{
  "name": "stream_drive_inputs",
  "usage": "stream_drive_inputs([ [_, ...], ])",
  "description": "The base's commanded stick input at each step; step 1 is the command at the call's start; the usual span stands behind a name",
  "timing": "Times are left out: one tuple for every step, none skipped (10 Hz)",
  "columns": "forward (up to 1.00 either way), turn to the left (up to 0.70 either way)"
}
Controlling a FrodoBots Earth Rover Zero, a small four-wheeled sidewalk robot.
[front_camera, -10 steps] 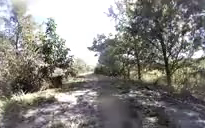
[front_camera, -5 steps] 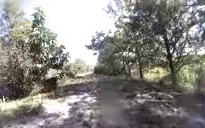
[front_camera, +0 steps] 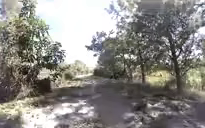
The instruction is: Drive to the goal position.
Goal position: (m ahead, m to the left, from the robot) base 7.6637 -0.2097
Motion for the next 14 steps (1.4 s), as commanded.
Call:
stream_drive_inputs([
  [0.85, 0.00],
  [0.85, 0.00],
  [0.85, 0.00],
  [0.85, 0.00],
  [0.85, 0.00],
  [0.85, 0.00],
  [0.85, 0.00],
  [0.85, 0.00],
  [0.85, 0.00],
  [0.85, 0.00],
  [0.85, 0.00],
  [0.85, 0.00],
  [0.85, 0.00],
  [0.85, 0.00],
])
